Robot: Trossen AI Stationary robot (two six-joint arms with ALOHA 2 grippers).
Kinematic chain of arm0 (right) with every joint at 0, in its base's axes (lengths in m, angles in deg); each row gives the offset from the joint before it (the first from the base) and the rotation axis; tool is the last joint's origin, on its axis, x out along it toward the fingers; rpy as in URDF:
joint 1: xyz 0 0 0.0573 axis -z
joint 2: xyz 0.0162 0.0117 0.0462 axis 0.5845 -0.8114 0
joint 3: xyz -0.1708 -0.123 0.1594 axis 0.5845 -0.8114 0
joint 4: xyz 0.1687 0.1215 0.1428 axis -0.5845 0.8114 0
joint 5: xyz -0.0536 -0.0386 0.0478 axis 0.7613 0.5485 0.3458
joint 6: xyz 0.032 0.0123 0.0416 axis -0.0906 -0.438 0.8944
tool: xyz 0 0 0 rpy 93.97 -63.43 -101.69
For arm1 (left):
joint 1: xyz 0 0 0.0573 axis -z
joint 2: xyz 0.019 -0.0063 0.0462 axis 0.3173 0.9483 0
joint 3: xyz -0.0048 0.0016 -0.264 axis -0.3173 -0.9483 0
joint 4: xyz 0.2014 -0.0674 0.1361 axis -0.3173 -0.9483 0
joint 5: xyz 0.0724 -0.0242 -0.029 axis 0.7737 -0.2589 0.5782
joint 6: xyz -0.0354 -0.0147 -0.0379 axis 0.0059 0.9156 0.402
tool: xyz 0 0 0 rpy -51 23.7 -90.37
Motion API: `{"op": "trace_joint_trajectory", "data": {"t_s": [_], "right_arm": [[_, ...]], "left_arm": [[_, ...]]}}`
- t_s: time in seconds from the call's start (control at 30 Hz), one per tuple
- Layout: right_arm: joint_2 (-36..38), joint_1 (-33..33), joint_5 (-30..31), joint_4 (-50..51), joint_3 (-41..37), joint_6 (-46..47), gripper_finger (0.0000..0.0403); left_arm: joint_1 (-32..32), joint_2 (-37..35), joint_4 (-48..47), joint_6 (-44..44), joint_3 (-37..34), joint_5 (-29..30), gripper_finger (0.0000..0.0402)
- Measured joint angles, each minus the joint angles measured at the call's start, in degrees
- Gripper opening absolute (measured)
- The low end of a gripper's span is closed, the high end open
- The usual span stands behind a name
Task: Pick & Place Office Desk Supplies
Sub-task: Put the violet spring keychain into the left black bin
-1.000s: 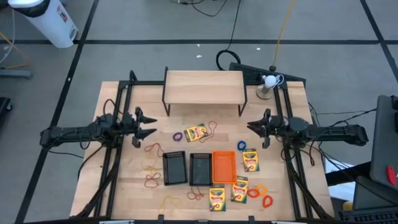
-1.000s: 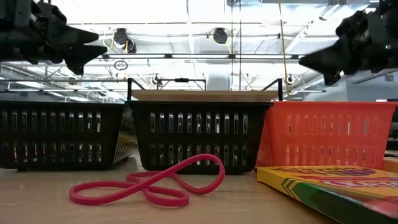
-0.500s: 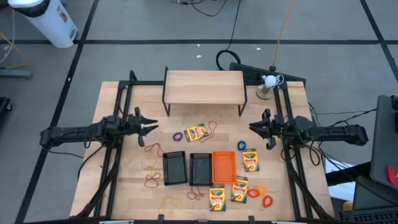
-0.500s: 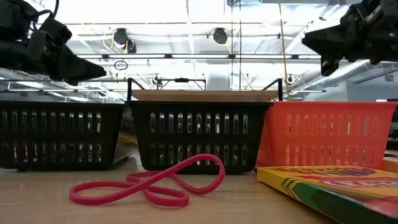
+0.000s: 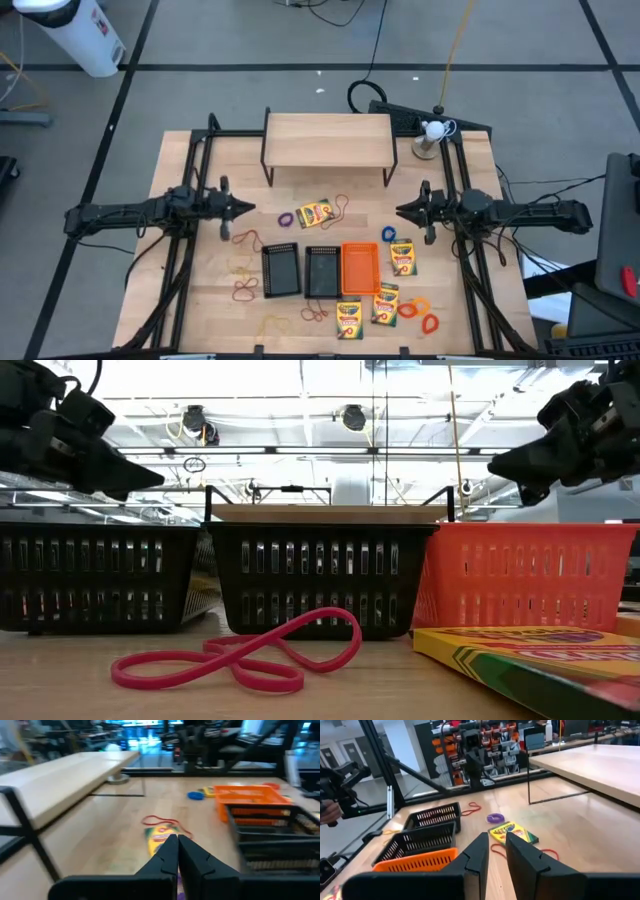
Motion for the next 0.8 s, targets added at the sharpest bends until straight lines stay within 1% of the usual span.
{"op": "trace_joint_trajectory", "data": {"t_s": [0.2,0.33,0.43,0.53,0.6,0.7,0.73,0.8], "right_arm": [[-1.99,0.0,0.11,0.82,0.0,-0.82,0.0059],[-4.91,0.02,0.72,1.52,0.0,-2.21,0.0059],[-7.23,0.02,4.07,0.63,0.0,-1.99,0.0059],[-9.54,0.02,5.98,-2.35,0.0,-1.71,0.0059],[-11.08,0.02,5.94,-5.54,0.0,-2.39,0.0059],[-13.3,0.02,5.83,-11.62,0.23,-3.39,0.0059],[-14.01,0.02,5.67,-12.69,0.67,-3.39,0.0059],[-15.38,0.01,4.43,-13.78,1.7,-3.32,0.0059]], "left_arm": [[0.0,0.41,0.02,0.81,-0.04,-0.42,0.0021],[-0.04,1.61,0.31,2.98,-0.07,1.68,0.0025],[-0.04,3.02,1.36,6.6,-0.12,4.65,0.0026],[-0.04,5.16,4.95,12.4,-0.2,7.15,0.0026],[-0.04,6.7,10.09,13.83,-0.2,6.44,0.0026],[0.21,8.98,18.84,12.87,0.03,3.43,0.0026],[0.44,9.71,19.56,12.14,0.7,3.11,0.0026],[1.02,11.26,17.37,10.3,3.14,3.33,0.0026]]}}
